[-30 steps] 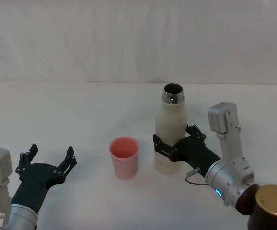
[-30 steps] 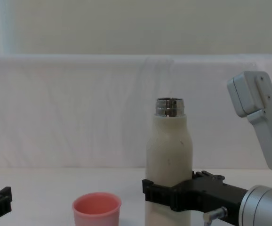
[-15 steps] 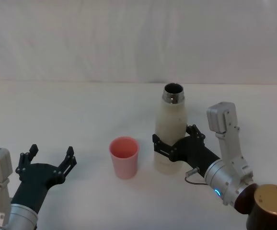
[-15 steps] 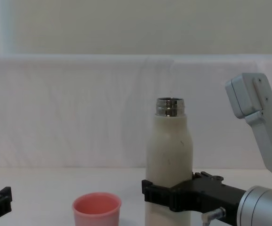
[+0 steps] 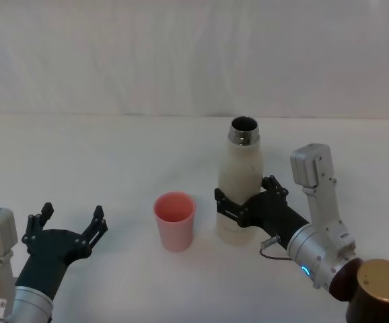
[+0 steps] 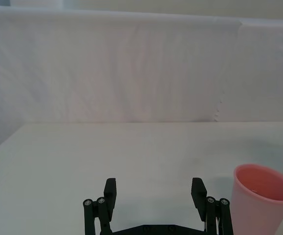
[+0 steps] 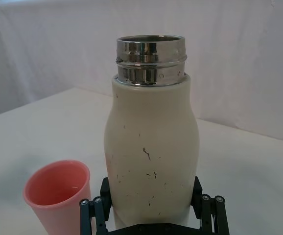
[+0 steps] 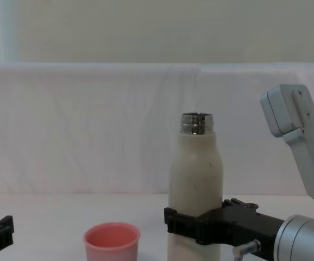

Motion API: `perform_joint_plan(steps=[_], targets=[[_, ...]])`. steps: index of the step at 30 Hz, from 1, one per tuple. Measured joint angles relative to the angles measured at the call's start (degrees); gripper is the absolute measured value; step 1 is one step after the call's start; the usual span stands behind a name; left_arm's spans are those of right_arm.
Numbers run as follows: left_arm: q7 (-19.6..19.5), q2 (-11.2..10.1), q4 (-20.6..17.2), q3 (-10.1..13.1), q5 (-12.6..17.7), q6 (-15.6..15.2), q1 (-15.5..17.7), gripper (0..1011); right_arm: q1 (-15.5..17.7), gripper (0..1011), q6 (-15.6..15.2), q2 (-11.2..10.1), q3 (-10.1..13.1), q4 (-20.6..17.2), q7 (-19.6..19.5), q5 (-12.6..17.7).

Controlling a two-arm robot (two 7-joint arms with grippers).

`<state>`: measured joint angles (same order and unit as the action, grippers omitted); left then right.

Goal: Grasp the thermos with one hand and pour water into the cup lid.

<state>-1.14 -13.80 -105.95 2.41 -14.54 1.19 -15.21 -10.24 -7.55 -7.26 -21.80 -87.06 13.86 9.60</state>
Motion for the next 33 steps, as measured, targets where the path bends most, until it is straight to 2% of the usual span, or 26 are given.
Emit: perform_joint_plan(steps=[14,23,30,33], targets=[[0.0,0.0,0.0,0.0,0.0,0.0,0.0,1001,0.26,957,0.02,-0.09,0.06,-0.36,-0.17,-0.04],[0.0,0.0,0.0,0.0,0.0,0.0,0.0,1001,2.32,957,0.61,-1.21,0.7,-3.61,-1.01,-0.72],[0.0,0.0,0.0,0.0,0.0,0.0,0.0,1001,4.17,957,1.19,-3.17,0.57,-7.64,-2.59,-4.78],[0.0,0.0,0.0,0.0,0.0,0.0,0.0,1001,4.69,957,1.21,-4.06,0.43,-8.95,-3.25,-7.42]])
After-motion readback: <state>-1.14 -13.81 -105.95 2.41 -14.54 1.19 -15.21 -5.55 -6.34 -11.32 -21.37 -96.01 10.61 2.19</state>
